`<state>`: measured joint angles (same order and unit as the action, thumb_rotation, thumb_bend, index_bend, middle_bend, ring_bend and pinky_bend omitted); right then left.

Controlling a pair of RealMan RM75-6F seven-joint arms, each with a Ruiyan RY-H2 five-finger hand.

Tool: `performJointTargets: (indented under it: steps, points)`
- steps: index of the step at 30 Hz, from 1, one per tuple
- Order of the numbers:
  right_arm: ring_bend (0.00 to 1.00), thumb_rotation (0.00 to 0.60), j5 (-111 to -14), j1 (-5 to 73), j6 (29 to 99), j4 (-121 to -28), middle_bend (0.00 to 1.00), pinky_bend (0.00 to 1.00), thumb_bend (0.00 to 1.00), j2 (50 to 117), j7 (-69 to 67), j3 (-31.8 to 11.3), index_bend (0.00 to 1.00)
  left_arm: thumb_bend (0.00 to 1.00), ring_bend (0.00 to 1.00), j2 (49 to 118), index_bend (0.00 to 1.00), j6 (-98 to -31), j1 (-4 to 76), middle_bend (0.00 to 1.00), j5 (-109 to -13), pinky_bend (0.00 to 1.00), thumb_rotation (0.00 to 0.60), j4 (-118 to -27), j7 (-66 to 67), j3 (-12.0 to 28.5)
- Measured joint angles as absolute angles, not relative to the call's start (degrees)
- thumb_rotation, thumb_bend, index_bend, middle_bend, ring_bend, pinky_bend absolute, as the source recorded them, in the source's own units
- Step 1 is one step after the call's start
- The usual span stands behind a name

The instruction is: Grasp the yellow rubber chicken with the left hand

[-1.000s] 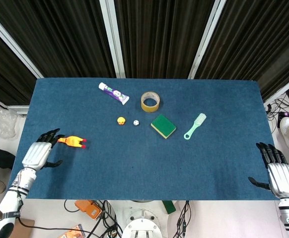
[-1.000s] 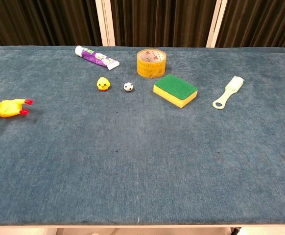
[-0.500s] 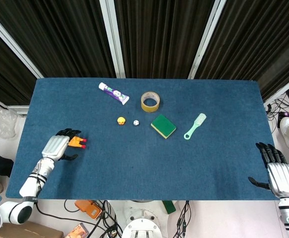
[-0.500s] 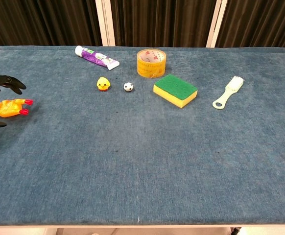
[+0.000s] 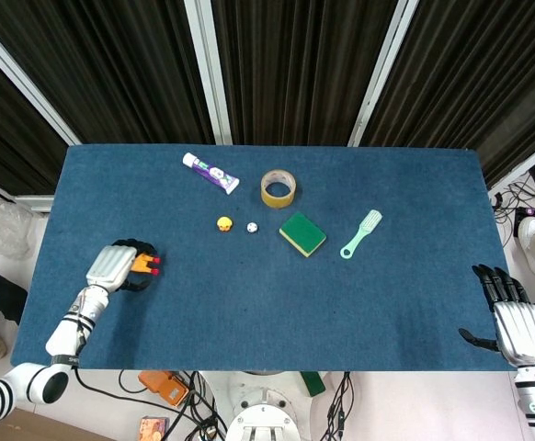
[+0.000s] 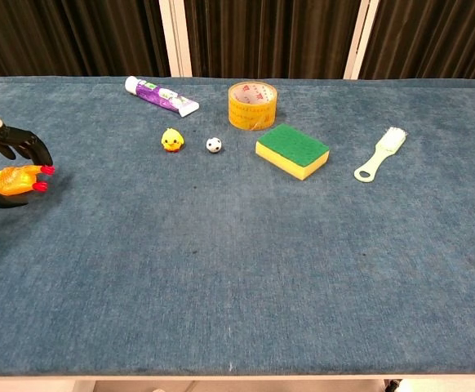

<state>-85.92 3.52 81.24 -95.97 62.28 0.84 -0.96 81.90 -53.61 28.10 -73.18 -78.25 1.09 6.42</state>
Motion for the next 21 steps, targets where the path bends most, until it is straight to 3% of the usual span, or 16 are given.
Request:
performJointTargets:
  steps: [21]
  points:
    - [0.09,0.6,-85.74,3.65,80.98,-96.06,0.13,0.15,0.21,62.21,1.11,-0.91,0.02,0.28,0.32,83.01,0.42,-50.44,30.77,0.41,-73.29,0.27,0.6,-72.26,-1.75,5.74]
